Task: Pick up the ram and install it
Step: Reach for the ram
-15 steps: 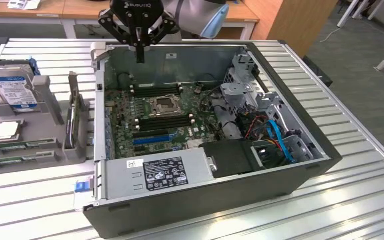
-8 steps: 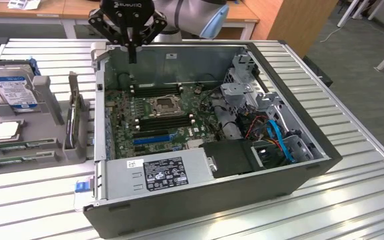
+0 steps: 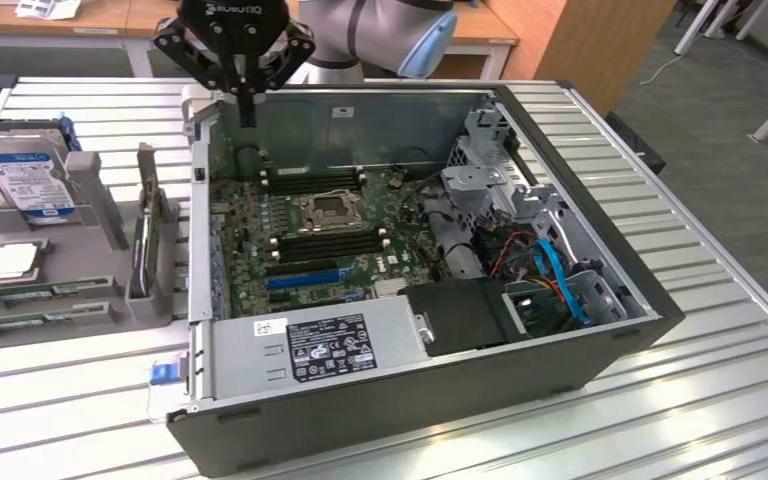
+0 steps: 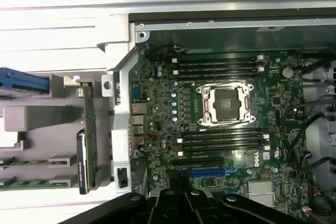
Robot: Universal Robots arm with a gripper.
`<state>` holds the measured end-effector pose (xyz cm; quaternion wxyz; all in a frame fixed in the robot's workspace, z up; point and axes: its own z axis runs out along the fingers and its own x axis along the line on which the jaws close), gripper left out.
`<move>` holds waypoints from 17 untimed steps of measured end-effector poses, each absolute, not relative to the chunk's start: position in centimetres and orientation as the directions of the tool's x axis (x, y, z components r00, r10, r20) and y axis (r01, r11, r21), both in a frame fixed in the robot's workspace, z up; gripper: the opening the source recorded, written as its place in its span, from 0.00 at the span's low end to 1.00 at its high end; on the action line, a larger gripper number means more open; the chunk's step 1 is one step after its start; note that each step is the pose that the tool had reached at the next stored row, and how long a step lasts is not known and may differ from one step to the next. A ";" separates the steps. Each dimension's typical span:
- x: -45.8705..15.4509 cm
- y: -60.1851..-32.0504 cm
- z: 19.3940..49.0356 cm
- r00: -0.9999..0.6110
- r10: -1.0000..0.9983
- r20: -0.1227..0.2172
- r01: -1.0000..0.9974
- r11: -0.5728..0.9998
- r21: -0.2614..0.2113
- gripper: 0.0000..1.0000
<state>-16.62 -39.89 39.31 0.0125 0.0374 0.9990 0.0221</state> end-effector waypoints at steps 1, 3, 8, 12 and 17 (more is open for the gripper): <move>-16.8 -39.9 39.3 -0.997 0.075 -0.023 0.074 0.996 0.045 0.10; -17.1 -39.9 39.3 -0.997 0.075 -0.023 0.074 0.996 0.045 0.10; -18.1 -39.9 39.3 -0.997 0.075 -0.023 0.074 0.996 0.045 0.10; -18.9 -39.9 39.3 -0.997 0.075 -0.023 0.074 0.996 0.045 0.10; -19.8 -39.9 39.3 -0.997 0.075 -0.023 0.074 0.996 0.045 0.10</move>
